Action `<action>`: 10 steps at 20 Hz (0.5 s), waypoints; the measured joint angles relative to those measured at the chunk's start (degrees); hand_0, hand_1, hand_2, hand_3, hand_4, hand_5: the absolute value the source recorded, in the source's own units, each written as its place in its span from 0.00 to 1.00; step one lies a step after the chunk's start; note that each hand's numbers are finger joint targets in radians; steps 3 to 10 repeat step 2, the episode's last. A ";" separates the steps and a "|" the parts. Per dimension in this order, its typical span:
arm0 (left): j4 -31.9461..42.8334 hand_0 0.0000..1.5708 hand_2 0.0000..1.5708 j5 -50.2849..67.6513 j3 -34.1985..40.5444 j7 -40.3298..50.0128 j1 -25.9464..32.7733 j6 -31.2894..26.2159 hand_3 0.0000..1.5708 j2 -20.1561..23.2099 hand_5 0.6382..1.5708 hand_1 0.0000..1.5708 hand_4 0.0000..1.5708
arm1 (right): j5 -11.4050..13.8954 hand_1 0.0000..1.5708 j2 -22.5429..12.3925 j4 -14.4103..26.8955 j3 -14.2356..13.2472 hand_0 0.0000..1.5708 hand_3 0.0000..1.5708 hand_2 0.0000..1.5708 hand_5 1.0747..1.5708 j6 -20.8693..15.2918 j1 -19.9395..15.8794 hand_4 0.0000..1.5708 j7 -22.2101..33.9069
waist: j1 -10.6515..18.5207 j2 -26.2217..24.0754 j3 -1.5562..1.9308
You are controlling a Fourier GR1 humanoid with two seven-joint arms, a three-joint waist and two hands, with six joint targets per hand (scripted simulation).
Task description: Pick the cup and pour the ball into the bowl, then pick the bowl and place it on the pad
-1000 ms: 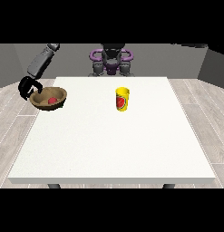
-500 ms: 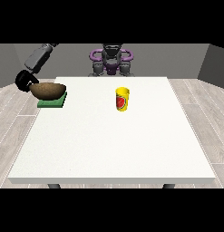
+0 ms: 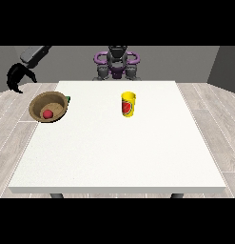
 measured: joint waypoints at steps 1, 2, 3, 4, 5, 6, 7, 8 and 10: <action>-0.17 0.00 0.00 -0.25 -0.78 0.78 0.44 0.70 0.00 -0.83 1.00 0.00 0.63 | 0.04 0.00 -0.17 -0.53 0.30 0.00 0.00 0.00 0.32 0.82 -0.38 0.42 0.56 | -0.46 -2.41 -0.03; -0.08 0.00 0.00 -0.70 -1.63 1.34 0.65 1.44 0.00 -1.64 1.00 0.00 0.63 | 0.06 0.00 0.23 -1.39 0.72 0.00 0.00 0.00 0.29 1.49 -1.18 0.45 1.06 | -1.10 -4.65 -0.07; -0.08 0.00 0.00 -0.70 -1.63 1.34 0.65 1.44 0.00 -1.64 1.00 0.00 0.63 | 0.06 0.00 0.23 -1.39 0.72 0.00 0.00 0.00 0.29 1.49 -1.18 0.45 1.06 | -1.10 -4.65 -0.07; -0.08 0.00 0.00 -0.70 -1.63 1.34 0.65 1.44 0.00 -1.64 1.00 0.00 0.63 | 0.06 0.00 0.23 -1.39 0.72 0.00 0.00 0.00 0.29 1.49 -1.18 0.45 1.06 | -1.10 -4.65 -0.07; -0.08 0.00 0.00 -0.70 -1.63 1.34 0.65 1.44 0.00 -1.64 1.00 0.00 0.63 | 0.06 0.00 0.23 -1.39 0.72 0.00 0.00 0.00 0.29 1.49 -1.18 0.45 1.06 | -1.10 -4.65 -0.07; -0.08 0.00 0.00 -0.70 -1.63 1.34 0.65 1.44 0.00 -1.64 1.00 0.00 0.63 | 0.06 0.00 0.23 -1.39 0.72 0.00 0.00 0.00 0.29 1.49 -1.18 0.45 1.06 | -1.10 -4.65 -0.07; -0.08 0.00 0.00 -0.70 -1.63 1.34 0.65 1.44 0.00 -1.64 1.00 0.00 0.63 | 0.06 0.00 0.23 -1.39 0.72 0.00 0.00 0.00 0.29 1.49 -1.18 0.45 1.06 | -1.10 -4.65 -0.07; -0.08 0.00 0.00 -0.70 -1.63 1.34 0.65 1.44 0.00 -1.64 1.00 0.00 0.63 | 0.06 0.00 0.23 -1.39 0.72 0.00 0.00 0.00 0.29 1.49 -1.18 0.45 1.06 | -1.10 -4.65 -0.07; -0.08 0.00 0.00 -0.70 -1.63 1.34 0.65 1.44 0.00 -1.64 1.00 0.00 0.63 | 0.06 0.00 0.23 -1.39 0.72 0.00 0.00 0.00 0.29 1.49 -1.18 0.45 1.06 | -1.10 -4.65 -0.07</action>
